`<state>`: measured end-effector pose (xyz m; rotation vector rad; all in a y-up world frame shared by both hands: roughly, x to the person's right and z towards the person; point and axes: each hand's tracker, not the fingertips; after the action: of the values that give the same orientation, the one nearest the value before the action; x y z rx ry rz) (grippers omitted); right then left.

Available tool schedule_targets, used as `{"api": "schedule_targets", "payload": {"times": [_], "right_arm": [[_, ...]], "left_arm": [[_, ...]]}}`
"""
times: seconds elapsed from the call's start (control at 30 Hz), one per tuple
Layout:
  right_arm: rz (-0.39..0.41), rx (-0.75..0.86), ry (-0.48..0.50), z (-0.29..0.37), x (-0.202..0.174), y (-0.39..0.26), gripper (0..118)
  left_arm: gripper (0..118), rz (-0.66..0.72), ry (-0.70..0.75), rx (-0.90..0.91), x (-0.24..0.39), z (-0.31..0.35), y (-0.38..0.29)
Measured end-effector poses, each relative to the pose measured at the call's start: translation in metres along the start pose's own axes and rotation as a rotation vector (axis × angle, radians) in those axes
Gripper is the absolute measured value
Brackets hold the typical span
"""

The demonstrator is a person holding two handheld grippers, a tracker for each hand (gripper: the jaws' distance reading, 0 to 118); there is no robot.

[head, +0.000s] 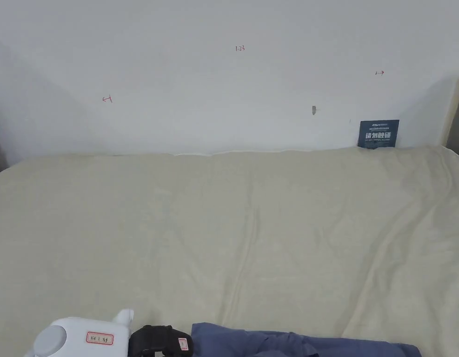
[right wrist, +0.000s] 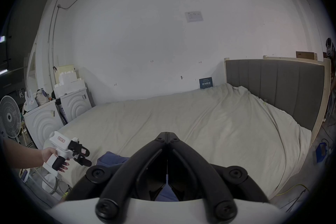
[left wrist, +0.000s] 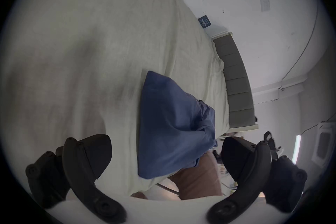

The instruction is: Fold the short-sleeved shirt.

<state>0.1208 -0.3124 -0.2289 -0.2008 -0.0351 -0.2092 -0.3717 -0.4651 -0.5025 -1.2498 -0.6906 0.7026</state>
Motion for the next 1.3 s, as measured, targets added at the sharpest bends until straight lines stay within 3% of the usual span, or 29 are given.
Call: {"api": "schedule_targets", "payload": {"times": [0.1,0.3,0.4,0.47,0.5,0.53,0.57,0.6,0.67,0.7,0.83,1.03,1.17,1.23,1.3], "right_arm": [[-0.008,-0.038,0.000,-0.008,0.000,-0.001,1],[-0.028,-0.068,-0.005,-0.021,-0.001,0.000,1],[-0.045,-0.075,-0.001,-0.029,-0.001,0.001,1],[-0.040,-0.083,0.001,-0.033,-0.002,-0.001,1],[-0.038,-0.089,0.005,-0.034,-0.002,-0.003,1],[-0.038,-0.097,0.011,-0.036,-0.001,-0.004,1],[-0.040,-0.102,0.015,-0.036,-0.002,-0.006,1],[-0.043,-0.108,0.020,-0.037,-0.002,-0.008,1],[-0.048,-0.118,0.028,-0.038,-0.004,-0.010,1],[-0.050,-0.122,0.030,-0.038,-0.004,-0.011,1],[-0.059,-0.131,0.047,-0.038,-0.004,-0.013,1],[-0.109,-0.133,0.072,-0.043,0.001,-0.017,1],[-0.156,-0.133,0.087,-0.045,0.004,-0.020,1],[-0.175,-0.131,0.094,-0.043,0.007,-0.022,1],[-0.187,-0.122,0.095,-0.039,0.011,-0.022,1]], "left_arm": [[118,0.057,-0.152,-0.081,-0.012,-0.025,0.006],[118,0.033,-0.279,-0.109,-0.013,-0.065,0.010],[118,0.055,-0.248,-0.107,-0.012,-0.064,0.011],[115,-0.002,-0.170,-0.084,-0.001,-0.059,0.010],[104,-0.041,-0.109,-0.078,0.004,-0.056,0.008],[75,-0.084,-0.068,-0.072,0.007,-0.052,0.006],[14,-0.122,0.060,-0.035,0.010,-0.050,0.006],[15,-0.120,0.124,-0.027,0.012,-0.051,0.003],[15,-0.049,0.041,-0.061,0.013,-0.053,0.003],[15,-0.097,0.091,-0.035,0.023,-0.050,0.003],[15,-0.329,0.411,0.031,0.071,-0.028,0.000],[15,-0.503,0.985,0.090,0.111,0.011,-0.006],[15,-0.589,0.968,0.037,0.155,-0.007,-0.018],[15,-0.652,0.858,0.006,0.182,-0.028,-0.022],[15,-0.617,0.743,-0.054,0.204,-0.056,-0.023]]}}
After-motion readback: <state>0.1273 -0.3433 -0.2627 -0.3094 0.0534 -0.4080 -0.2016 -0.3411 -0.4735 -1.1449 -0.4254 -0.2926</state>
